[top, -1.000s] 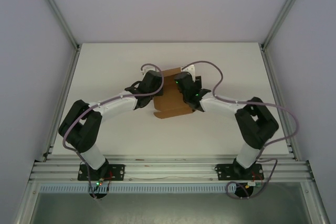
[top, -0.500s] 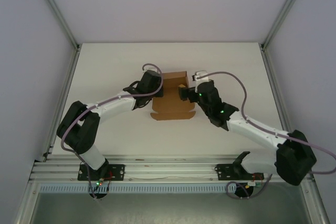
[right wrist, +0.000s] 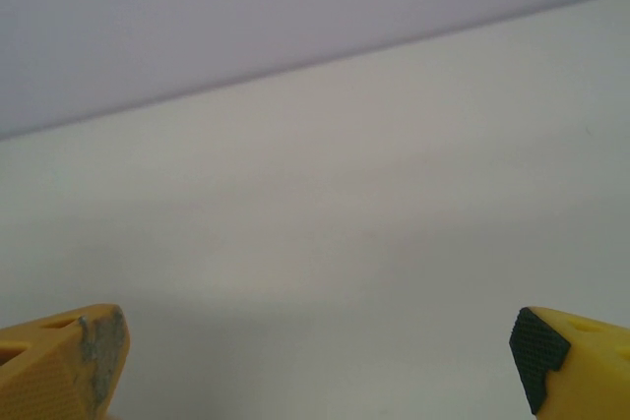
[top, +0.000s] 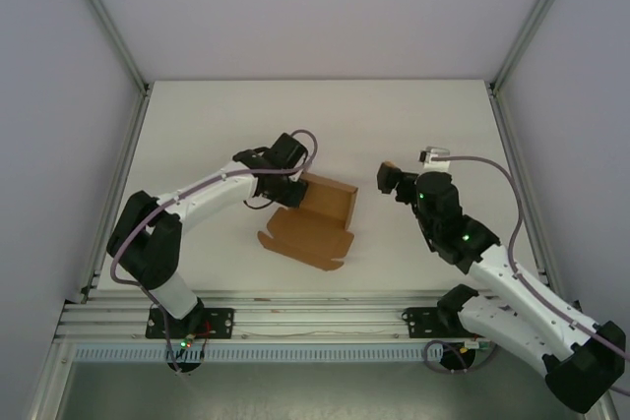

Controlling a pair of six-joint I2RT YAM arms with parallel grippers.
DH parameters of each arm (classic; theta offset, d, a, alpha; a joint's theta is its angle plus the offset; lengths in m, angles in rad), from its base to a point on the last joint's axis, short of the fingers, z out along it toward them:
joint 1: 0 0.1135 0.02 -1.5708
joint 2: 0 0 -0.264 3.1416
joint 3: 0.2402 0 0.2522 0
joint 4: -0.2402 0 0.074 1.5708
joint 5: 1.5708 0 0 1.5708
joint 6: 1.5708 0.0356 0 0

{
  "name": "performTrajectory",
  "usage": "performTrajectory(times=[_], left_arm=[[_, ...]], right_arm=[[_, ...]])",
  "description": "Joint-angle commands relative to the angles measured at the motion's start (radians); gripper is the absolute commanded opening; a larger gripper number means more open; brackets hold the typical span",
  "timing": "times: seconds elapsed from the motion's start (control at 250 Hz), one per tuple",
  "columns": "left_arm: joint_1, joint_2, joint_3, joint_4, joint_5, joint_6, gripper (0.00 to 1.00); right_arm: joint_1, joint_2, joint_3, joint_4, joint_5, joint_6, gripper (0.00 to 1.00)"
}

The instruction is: Assemble paper box

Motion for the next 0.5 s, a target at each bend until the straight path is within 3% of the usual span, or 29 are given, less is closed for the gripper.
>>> performTrajectory(times=[0.0, 0.188, 0.332, 0.496], left_arm=[[-0.048, 0.06, 0.095, -0.328, 0.077, 0.008, 0.0], [-0.125, 0.248, 0.263, -0.654, -0.06, 0.032, 0.0], [-0.136, 0.344, 0.348, -0.725, -0.084, 0.081, 0.0], [-0.136, 0.479, 0.442, -0.767, -0.217, 0.076, 0.0]], right_arm=[[-0.004, 0.027, 0.032, -0.161, -0.053, 0.021, 1.0], [-0.008, 0.093, 0.032, -0.189, -0.066, 0.009, 1.0], [-0.012, 0.099, 0.015, -0.21, -0.025, 0.005, 1.0], [-0.021, 0.093, -0.014, -0.191, -0.034, -0.004, 1.0]])
